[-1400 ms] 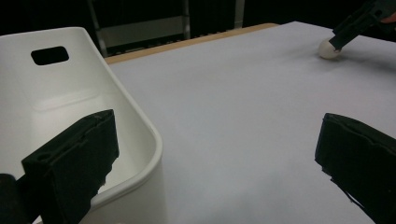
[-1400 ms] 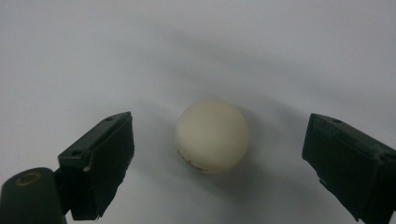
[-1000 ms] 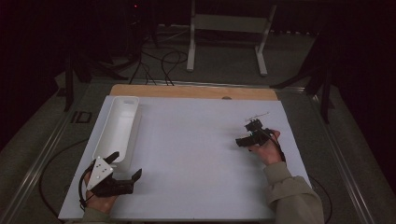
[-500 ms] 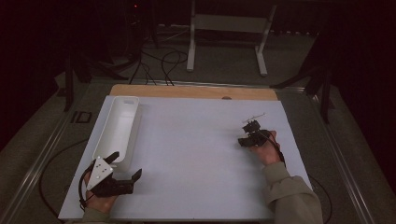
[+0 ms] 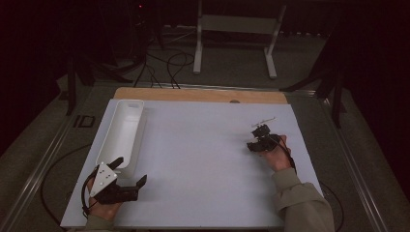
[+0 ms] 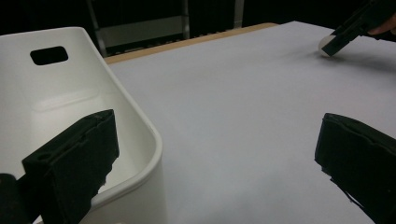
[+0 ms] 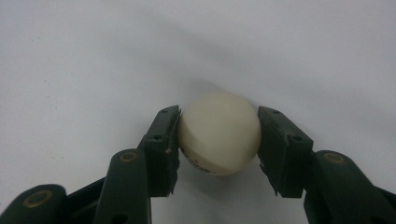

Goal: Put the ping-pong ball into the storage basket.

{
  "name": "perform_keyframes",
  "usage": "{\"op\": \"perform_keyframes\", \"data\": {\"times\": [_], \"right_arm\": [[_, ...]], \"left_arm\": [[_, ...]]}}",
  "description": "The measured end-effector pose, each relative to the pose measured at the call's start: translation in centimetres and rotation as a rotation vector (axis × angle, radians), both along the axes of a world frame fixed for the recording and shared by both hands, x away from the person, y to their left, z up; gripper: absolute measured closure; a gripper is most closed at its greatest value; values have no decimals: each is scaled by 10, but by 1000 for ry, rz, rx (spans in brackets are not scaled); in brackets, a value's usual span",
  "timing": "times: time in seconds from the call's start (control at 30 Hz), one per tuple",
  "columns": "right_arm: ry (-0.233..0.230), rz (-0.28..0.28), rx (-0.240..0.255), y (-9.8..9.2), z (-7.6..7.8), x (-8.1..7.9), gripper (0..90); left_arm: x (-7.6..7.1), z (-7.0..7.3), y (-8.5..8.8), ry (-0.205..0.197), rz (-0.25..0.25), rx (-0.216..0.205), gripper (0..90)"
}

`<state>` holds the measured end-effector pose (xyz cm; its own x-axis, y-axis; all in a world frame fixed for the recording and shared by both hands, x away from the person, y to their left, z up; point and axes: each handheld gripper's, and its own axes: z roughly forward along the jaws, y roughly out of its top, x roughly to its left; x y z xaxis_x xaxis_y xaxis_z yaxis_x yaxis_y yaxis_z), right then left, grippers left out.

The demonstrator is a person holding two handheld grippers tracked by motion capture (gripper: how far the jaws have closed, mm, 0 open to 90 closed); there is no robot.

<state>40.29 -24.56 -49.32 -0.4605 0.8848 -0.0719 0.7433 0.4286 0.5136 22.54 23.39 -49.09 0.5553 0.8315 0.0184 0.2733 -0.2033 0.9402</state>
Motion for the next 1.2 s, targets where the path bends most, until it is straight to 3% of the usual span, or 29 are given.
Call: {"op": "perform_keyframes", "data": {"times": [0.53,1.2], "right_arm": [[-9,5,9,-1,7,-3,506],[-52,23,3,4,28,-6,507]], "left_arm": [[0,0,0,0,1,0,3],[0,0,0,0,1,1,3]]}}
